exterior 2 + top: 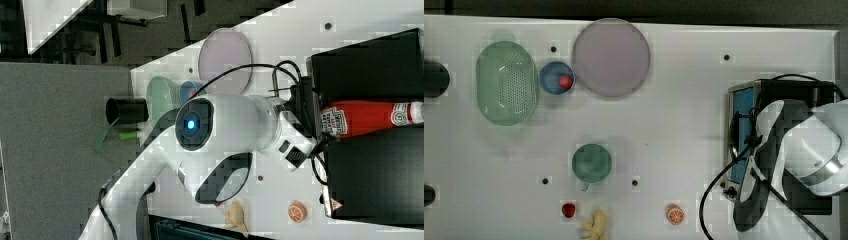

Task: Pick Ketchup from oven and place it on table.

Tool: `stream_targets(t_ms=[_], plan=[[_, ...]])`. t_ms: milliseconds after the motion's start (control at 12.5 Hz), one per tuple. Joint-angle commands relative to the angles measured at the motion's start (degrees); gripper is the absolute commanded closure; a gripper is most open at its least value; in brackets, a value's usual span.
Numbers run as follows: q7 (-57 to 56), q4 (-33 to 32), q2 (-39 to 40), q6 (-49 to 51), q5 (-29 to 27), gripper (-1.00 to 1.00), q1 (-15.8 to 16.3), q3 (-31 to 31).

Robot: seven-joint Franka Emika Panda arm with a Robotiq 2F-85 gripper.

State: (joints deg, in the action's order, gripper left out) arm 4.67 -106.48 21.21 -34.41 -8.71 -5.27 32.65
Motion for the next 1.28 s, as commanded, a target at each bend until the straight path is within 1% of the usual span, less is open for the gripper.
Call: stream_targets(t_ms=[80,160,320,400,480,560,640,880,960,1040,1120,1200,1280], plan=[[-0.02,6.62,-4.91,3.33,-0.16,-0.24,0.68,-0.04],[-0.03,10.38,-7.17,9.17,0.43,-0.24,2.33,-0.08],[-0.02,13.61,-9.56,16.83,0.68,-0.24,4.36,-0.17],[-0.03,15.39,-12.08,22.81,4.09,-0.24,7.18,-1.51],[-0.03,15.52,-13.21,24.10,5.12,-0.24,8.43,-2.84],[-0.02,15.47,-15.13,26.33,5.60,-0.24,11.03,-7.24],[0.02,15.43,-15.75,26.97,5.60,-0.24,12.27,-10.61],[0.41,14.83,-15.74,27.05,5.60,-0.24,13.50,-16.61],[0.74,14.17,-15.76,26.97,5.60,-0.24,13.69,-17.93],[1.76,9.28,-16.00,26.11,5.70,-0.24,13.93,-20.54],[1.77,7.27,-16.01,25.07,5.82,-0.24,13.94,-20.76],[1.76,2.95,-16.02,21.60,6.55,-0.24,13.95,-20.96],[1.77,0.59,-16.00,18.58,7.30,-0.24,13.95,-21.04]])
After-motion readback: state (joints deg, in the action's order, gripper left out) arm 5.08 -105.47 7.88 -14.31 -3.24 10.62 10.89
